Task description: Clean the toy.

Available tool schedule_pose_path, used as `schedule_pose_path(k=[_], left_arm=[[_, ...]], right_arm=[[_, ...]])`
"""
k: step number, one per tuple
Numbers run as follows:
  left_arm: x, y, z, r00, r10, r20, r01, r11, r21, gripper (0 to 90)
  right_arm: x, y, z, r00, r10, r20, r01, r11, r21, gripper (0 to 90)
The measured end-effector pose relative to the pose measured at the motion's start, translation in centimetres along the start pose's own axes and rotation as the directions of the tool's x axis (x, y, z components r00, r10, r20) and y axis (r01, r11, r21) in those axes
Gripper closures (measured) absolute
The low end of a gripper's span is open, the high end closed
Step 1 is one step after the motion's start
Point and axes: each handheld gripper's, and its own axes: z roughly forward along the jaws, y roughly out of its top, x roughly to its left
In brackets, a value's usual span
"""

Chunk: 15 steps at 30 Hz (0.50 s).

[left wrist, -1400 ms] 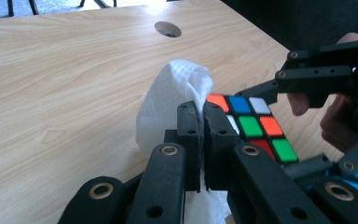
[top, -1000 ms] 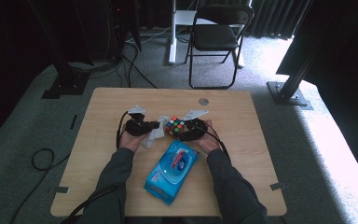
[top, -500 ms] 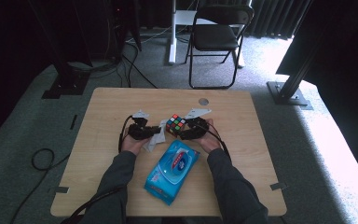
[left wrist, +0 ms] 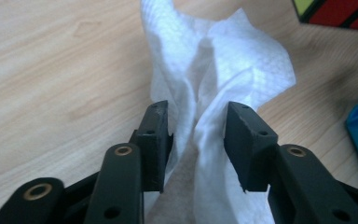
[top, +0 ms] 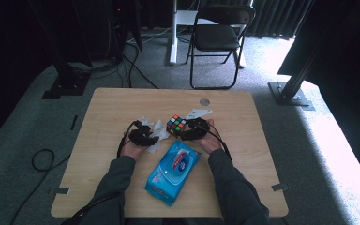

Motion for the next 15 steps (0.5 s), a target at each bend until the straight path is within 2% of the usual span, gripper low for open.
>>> schedule_pose_path(k=[4, 5, 9, 14, 15], left_arm=[[-0.2, -0.1, 0.4, 0.9999, 0.016, -0.003, -0.016, 0.9997, 0.018, 59.5], [-0.2, -0.1, 0.3, 0.9999, 0.016, 0.003, -0.016, 0.9997, 0.020, 61.5], [-0.4, -0.2, 0.2, 0.9994, 0.030, 0.018, -0.030, 0.9994, 0.018, 82.0], [-0.9, -0.2, 0.0, 0.9979, 0.054, 0.034, -0.054, 0.9985, -0.012, 86.4], [-1.2, -0.1, -0.2, 0.9960, 0.080, 0.040, -0.078, 0.9964, -0.031, 86.5]], right_arm=[[0.0, 0.1, 0.0, 1.0000, 0.003, 0.003, -0.003, 1.0000, -0.003, 34.3], [0.0, 0.1, 0.0, 1.0000, 0.004, 0.003, -0.003, 1.0000, -0.005, 34.3], [0.0, 0.2, 0.0, 1.0000, 0.005, 0.005, -0.004, 1.0000, -0.003, 34.3], [0.1, 0.4, 0.0, 1.0000, 0.000, -0.002, 0.000, 1.0000, -0.009, 34.3], [0.2, 0.5, 0.1, 1.0000, 0.003, -0.002, -0.003, 0.9999, -0.010, 34.3]])
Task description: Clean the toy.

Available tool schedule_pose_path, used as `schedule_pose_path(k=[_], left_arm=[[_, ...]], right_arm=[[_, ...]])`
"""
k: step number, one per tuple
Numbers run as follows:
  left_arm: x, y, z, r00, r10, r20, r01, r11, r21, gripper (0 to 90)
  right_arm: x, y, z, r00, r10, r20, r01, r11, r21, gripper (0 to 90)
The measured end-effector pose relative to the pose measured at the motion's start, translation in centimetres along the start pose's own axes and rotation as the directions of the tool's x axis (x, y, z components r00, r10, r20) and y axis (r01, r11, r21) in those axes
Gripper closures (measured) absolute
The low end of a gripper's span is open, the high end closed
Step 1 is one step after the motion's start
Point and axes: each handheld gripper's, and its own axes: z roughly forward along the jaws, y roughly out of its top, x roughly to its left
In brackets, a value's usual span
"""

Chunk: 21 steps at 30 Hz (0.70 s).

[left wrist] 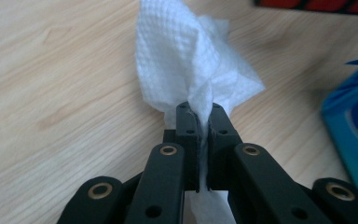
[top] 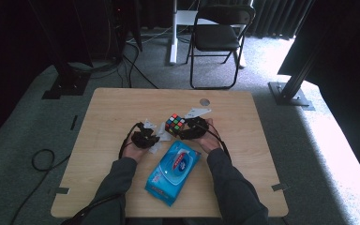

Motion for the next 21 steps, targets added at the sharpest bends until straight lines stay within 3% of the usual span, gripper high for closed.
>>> schedule_pose_path(k=[5, 10, 19, 21], left_arm=[[-0.6, 0.5, -0.5, 0.9993, 0.031, 0.023, -0.030, 0.9982, -0.053, 86.8], [-1.0, 0.8, -1.2, 0.9984, 0.031, 0.048, -0.025, 0.9916, -0.127, 86.8], [-1.1, 0.9, -1.7, 0.9976, 0.030, 0.062, -0.019, 0.9850, -0.171, 86.9], [-1.4, 1.1, -1.6, 0.9963, 0.049, 0.072, -0.035, 0.9841, -0.174, 86.8]], right_arm=[[0.1, 0.1, 0.0, 1.0000, -0.002, 0.002, 0.002, 1.0000, 0.001, 34.3], [0.1, 0.1, 0.1, 1.0000, -0.001, 0.001, 0.001, 1.0000, -0.001, 34.3], [0.1, 0.2, 0.0, 1.0000, 0.004, 0.004, -0.004, 0.9999, -0.010, 34.3], [0.1, 0.3, 0.0, 1.0000, 0.005, 0.006, -0.005, 0.9999, -0.012, 34.3]])
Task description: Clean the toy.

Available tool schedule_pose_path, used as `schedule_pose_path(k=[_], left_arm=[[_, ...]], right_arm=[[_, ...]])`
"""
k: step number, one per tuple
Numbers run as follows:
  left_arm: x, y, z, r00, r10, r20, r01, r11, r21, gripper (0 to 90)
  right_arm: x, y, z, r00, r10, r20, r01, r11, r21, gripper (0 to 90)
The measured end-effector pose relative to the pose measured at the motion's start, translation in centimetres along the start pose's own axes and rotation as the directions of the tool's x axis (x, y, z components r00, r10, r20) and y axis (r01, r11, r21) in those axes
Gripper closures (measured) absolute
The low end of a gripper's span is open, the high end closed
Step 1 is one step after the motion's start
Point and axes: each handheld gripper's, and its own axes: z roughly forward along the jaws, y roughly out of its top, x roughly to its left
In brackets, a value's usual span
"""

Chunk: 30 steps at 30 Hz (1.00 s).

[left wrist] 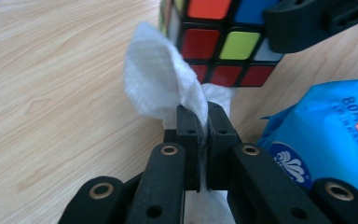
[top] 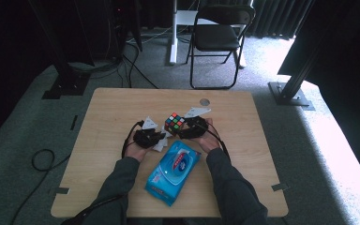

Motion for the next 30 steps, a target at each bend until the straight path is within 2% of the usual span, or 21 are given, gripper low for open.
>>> schedule_pose_path(k=[5, 6, 10, 17, 30], left_arm=[[-0.5, 0.2, 0.2, 0.9994, 0.025, 0.023, -0.025, 0.9997, 0.004, 86.8], [-0.7, 0.2, 0.3, 0.9984, 0.038, 0.041, -0.038, 0.9993, 0.002, 86.8], [-1.2, 0.3, 0.6, 0.9959, 0.066, 0.061, -0.067, 0.9977, 0.008, 86.8], [-1.2, 0.4, 0.7, 0.9957, 0.066, 0.065, -0.066, 0.9978, 0.003, 86.7], [0.1, 0.2, 0.2, 0.9999, 0.011, -0.013, -0.011, 0.9996, -0.027, 86.7]], right_arm=[[0.1, 0.1, 0.0, 1.0000, 0.005, 0.000, -0.005, 1.0000, -0.004, 34.3], [0.1, 0.2, 0.1, 1.0000, 0.004, -0.001, -0.004, 1.0000, -0.006, 34.3], [0.3, 0.4, 0.2, 1.0000, 0.000, -0.003, 0.000, 0.9999, -0.010, 34.3], [0.3, 0.5, 0.1, 1.0000, 0.002, -0.007, -0.002, 0.9999, -0.015, 34.3], [0.3, 0.6, 0.0, 0.9999, 0.002, -0.015, -0.003, 0.9998, -0.018, 34.3]])
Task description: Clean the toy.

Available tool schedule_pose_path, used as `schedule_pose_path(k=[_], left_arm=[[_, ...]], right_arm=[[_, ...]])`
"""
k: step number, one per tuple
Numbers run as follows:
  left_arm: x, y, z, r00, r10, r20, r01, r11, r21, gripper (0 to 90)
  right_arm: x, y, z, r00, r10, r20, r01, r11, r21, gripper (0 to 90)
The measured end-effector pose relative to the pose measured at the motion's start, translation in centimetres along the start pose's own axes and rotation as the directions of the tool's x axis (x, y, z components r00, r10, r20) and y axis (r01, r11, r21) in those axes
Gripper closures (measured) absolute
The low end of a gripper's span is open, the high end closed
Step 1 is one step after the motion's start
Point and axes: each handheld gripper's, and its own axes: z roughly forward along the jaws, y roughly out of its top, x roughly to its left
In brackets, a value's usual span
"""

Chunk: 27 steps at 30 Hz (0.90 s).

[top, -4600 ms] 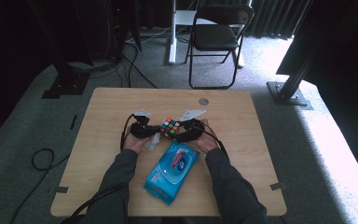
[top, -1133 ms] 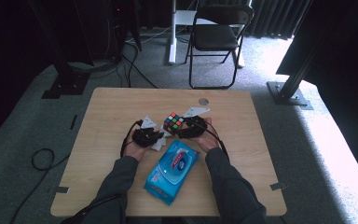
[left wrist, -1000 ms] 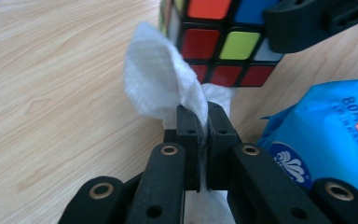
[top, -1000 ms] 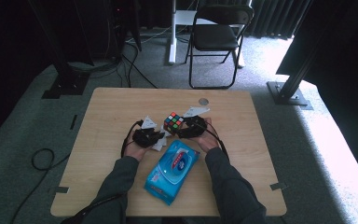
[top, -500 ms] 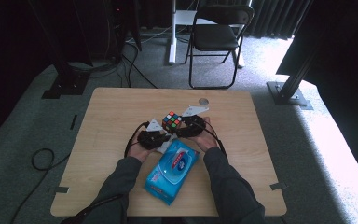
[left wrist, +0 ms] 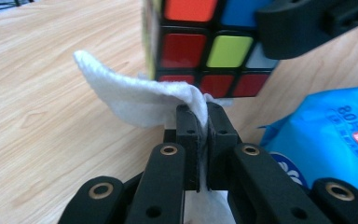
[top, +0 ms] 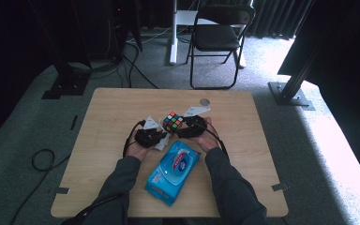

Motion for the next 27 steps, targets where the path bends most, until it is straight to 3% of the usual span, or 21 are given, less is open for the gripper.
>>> schedule_pose_path(k=[6, 11, 20, 27], left_arm=[[0.8, -0.2, -0.3, 0.9985, -0.051, -0.016, 0.051, 0.9982, -0.030, 86.7], [1.1, -0.4, -0.4, 0.9956, -0.094, -0.005, 0.093, 0.9942, -0.053, 86.8], [0.9, -0.4, 0.0, 0.9966, -0.082, 0.012, 0.082, 0.9955, -0.046, 86.8], [0.2, -0.3, 0.5, 0.9980, -0.050, 0.038, 0.052, 0.9979, -0.039, 86.8]], right_arm=[[-0.1, 0.0, -0.2, 1.0000, -0.004, 0.001, 0.004, 1.0000, -0.003, 34.3], [-0.2, 0.0, -0.3, 1.0000, 0.005, -0.003, -0.005, 1.0000, -0.006, 34.4], [-0.2, 0.1, -0.2, 0.9998, 0.014, -0.012, -0.015, 0.9998, -0.014, 34.3], [0.1, 0.3, 0.0, 0.9998, 0.013, -0.017, -0.013, 0.9998, -0.017, 34.4]])
